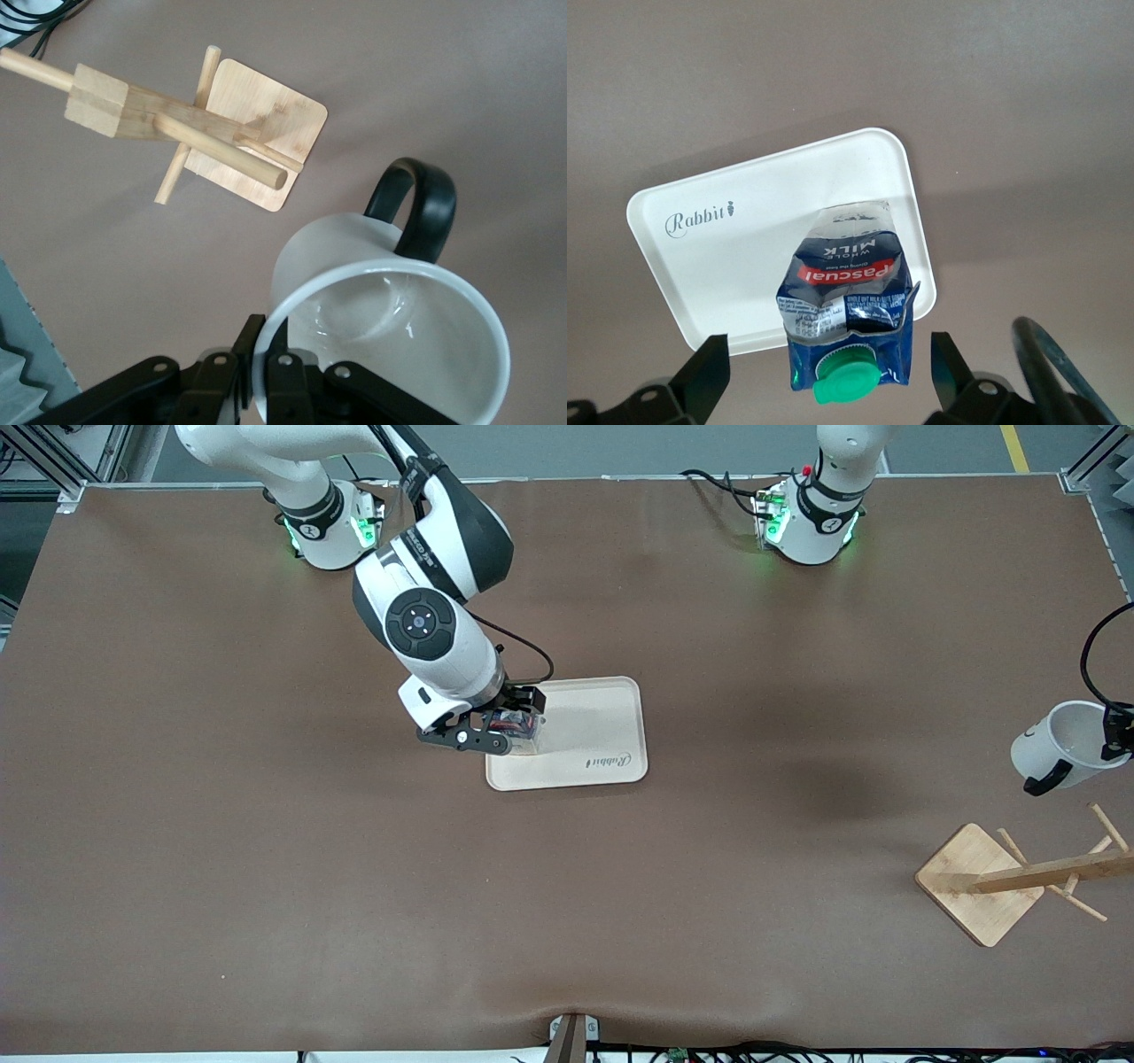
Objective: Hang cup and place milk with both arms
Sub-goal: 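Carry the mug toward the stand while the right gripper grasps the milk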
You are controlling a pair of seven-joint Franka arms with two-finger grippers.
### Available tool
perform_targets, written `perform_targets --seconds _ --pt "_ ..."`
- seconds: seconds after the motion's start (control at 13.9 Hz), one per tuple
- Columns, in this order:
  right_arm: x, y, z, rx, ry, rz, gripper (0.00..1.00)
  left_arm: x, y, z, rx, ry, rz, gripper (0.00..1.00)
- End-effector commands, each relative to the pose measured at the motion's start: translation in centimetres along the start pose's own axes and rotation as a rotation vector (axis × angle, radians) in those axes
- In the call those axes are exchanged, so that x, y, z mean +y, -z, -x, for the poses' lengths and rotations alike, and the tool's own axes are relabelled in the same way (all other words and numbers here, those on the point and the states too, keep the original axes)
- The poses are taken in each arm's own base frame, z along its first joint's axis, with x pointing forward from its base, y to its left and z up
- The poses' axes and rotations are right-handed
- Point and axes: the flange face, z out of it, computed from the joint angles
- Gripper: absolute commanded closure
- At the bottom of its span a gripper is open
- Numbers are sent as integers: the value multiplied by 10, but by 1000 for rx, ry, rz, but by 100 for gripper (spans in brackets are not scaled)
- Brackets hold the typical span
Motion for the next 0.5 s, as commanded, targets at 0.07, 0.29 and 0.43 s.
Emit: perform_targets --seconds 0.07,0.29,0.43 --pt "4 -20 -5 -7 -10 33 0 -6 -2 0 17 -21 12 100" --pt "1 -26 -1 6 -7 43 0 -14 -3 3 20 -58 14 100" --pt "-4 -33 -2 16 -5 35 0 -26 -5 7 31 -47 21 100"
